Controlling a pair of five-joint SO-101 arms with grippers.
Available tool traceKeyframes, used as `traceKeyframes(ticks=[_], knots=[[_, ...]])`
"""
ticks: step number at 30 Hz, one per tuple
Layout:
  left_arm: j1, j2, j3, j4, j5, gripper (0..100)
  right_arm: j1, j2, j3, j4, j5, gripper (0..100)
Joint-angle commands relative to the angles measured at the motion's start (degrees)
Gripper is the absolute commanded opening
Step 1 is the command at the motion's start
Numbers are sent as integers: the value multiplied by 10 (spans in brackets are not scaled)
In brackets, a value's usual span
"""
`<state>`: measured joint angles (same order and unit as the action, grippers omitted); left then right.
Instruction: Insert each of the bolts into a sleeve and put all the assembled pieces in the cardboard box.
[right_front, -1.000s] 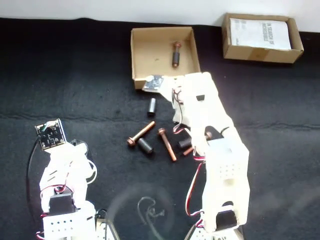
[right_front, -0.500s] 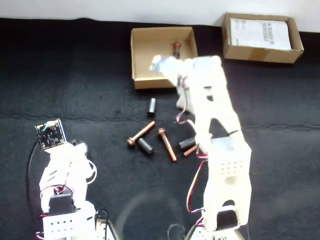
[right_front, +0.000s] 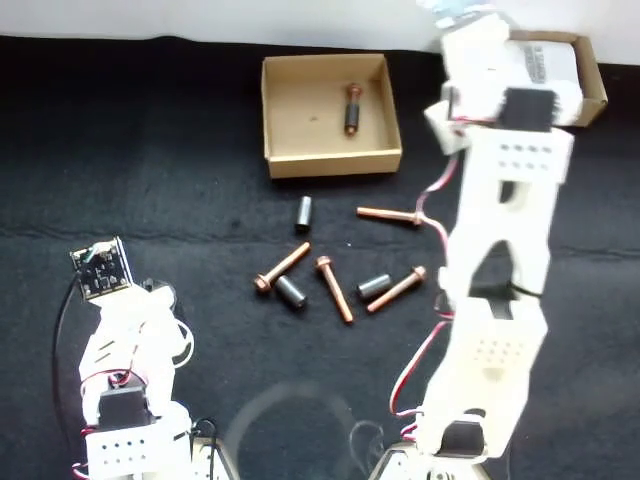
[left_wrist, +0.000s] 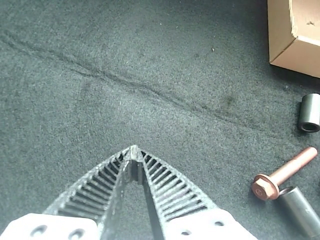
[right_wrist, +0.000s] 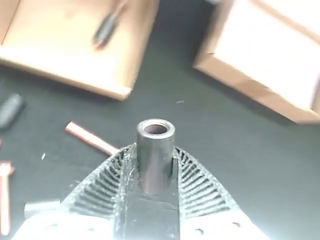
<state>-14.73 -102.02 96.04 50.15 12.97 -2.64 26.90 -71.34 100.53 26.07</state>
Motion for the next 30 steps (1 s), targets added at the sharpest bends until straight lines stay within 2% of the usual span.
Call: traceKeyframes(ticks=[1, 7, 12, 16, 20, 24, 30], knots=[[-2, -11, 11, 2, -4, 10, 44, -103, -26, 5, -62, 7], [-2, -11, 11, 2, -4, 10, 108, -230, -25, 6, -120, 7], [-1, -10, 11, 14, -6, 10, 143, -339, -25, 6, -123, 7], [6, -10, 11, 26, -45, 10, 160, -429, -24, 6, -122, 7], [26, -11, 11, 43, -52, 10, 185, -522, -16, 6, -120, 7], [27, -11, 11, 45, -52, 10, 229, -627, 57, 6, -119, 7], [27, -11, 11, 46, -52, 10, 278, -803, 255, 5, -118, 7]])
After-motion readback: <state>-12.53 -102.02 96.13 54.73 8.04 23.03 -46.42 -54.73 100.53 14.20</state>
